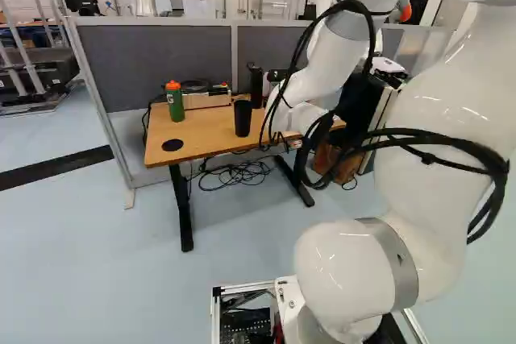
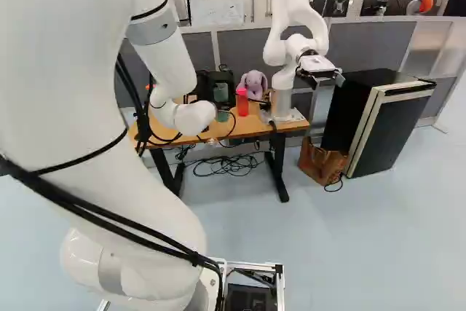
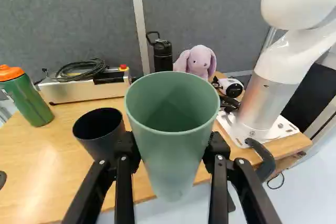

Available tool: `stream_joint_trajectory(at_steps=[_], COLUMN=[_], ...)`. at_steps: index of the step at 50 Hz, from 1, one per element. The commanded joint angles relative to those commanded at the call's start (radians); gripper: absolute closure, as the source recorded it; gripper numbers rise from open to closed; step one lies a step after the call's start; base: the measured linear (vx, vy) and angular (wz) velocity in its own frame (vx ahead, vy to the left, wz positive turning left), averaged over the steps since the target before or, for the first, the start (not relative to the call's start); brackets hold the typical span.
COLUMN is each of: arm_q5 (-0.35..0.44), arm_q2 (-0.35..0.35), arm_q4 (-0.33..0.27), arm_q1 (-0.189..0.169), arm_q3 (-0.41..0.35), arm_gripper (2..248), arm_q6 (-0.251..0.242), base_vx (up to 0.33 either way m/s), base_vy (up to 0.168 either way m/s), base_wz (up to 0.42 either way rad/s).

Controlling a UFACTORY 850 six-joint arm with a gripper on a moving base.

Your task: Place the green cup on the table

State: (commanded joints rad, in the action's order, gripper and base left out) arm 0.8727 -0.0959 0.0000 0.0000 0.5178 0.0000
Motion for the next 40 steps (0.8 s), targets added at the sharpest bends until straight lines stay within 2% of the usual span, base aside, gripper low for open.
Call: stream_joint_trajectory(at_steps=[40], arm_q5=[0.015], arm_q2=[-0.285], arm_q4=[0.000], arm_q1=[-0.009], arm_q3=[0.228], arm_gripper=[124], arm_q6=[0.000], base_vx=[0.000], base_vy=[0.000], base_wz=[0.000])
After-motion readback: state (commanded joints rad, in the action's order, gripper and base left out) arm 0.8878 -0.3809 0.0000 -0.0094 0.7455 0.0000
